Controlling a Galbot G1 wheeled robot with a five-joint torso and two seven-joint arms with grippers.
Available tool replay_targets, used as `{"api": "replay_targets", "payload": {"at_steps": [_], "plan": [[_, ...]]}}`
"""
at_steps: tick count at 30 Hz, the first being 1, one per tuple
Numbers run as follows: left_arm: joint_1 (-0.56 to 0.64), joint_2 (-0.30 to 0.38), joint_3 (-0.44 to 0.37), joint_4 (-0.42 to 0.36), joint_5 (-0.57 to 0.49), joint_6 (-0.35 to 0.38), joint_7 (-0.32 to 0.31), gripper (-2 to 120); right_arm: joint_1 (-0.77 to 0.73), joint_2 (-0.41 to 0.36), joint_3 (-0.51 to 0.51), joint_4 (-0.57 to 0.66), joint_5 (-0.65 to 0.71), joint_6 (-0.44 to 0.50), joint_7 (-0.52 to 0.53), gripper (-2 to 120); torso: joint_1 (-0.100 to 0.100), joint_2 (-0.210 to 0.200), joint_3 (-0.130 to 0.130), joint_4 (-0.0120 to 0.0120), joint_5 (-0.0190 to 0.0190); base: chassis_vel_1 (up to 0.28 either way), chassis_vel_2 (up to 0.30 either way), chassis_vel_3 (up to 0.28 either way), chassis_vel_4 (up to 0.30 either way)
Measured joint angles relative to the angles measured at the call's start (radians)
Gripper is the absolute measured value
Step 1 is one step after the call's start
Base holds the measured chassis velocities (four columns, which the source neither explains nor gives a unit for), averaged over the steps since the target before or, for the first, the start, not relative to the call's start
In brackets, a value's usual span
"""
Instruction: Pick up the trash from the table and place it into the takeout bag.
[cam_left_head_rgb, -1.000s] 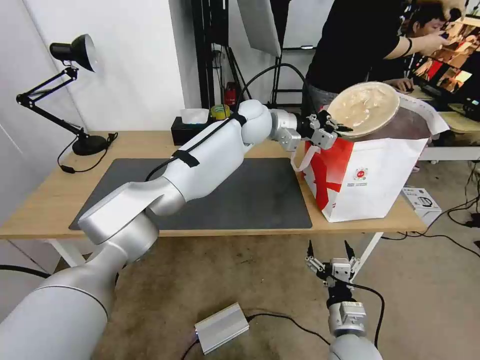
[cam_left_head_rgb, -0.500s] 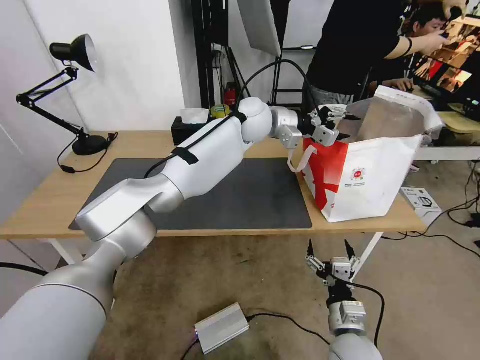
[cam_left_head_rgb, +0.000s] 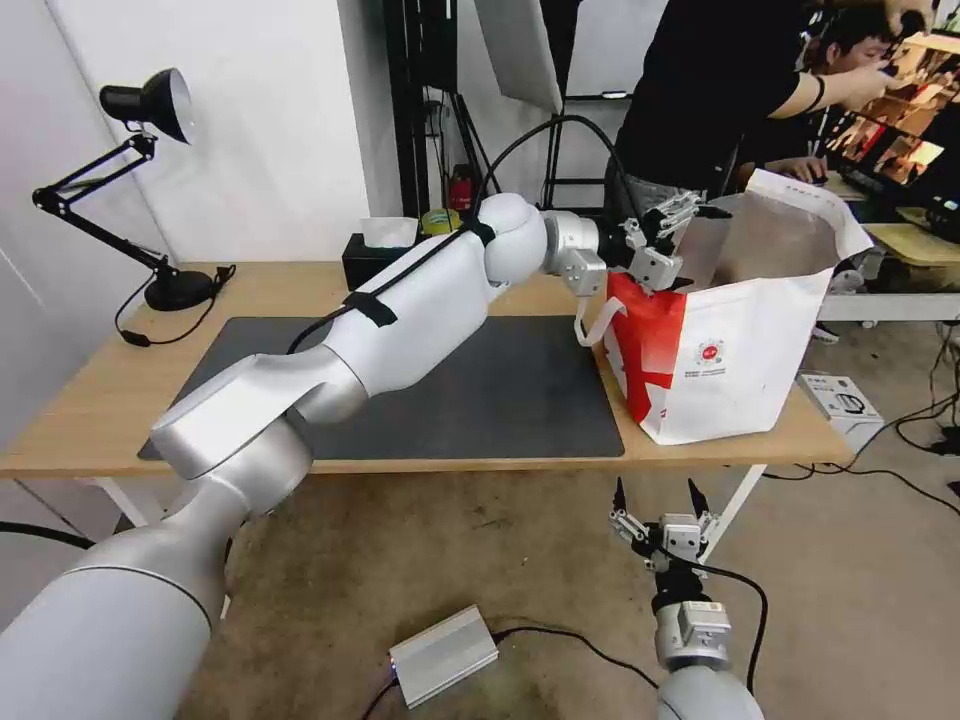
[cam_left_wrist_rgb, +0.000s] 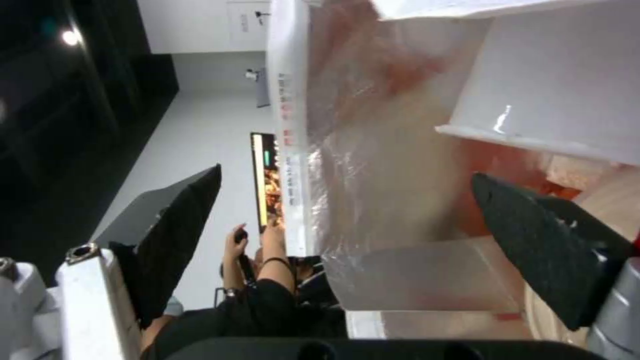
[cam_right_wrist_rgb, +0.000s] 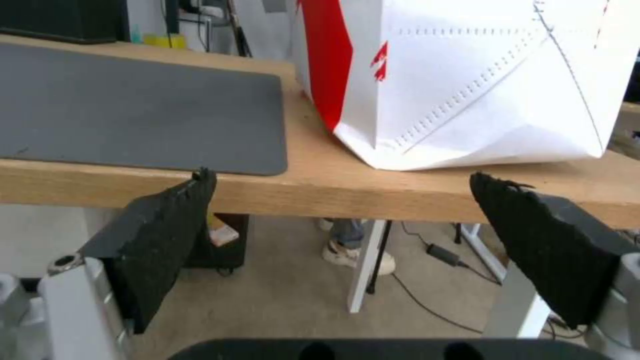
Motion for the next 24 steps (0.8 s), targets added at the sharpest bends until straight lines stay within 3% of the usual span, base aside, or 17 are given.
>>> {"api": "replay_targets", "payload": {"at_steps": [7,16,21,24], "plan": [[-0.023,0.008,-0.03,-0.001,-0.015,0.014,-0.034,100,0.003,0.0,-0.004,0.0,-0.003,-0.001,0.0,98,0.0,0.0,0.0,-0.0001,0.0,0.0,0.0,0.0,0.0],[-0.066,0.038,-0.099,0.021,-0.078,0.057,-0.148,100,0.011,-0.001,-0.005,0.0,-0.003,-0.002,0.0,98,0.0,0.0,0.0,0.0,0.0,0.0,0.0,0.0,0.0],[-0.091,0.077,-0.133,0.011,-0.151,0.098,-0.216,100,0.013,-0.002,-0.003,0.001,-0.003,-0.003,0.0,98,0.0,0.0,0.0,-0.0001,-0.0001,0.0,0.0,0.0,0.0],[-0.114,0.142,-0.15,-0.008,-0.238,0.158,-0.25,100,0.013,-0.004,0.002,0.005,-0.002,-0.004,0.0,98,0.0,0.0,0.0,-0.0003,-0.0002,0.0,0.0,0.0,0.0]]}}
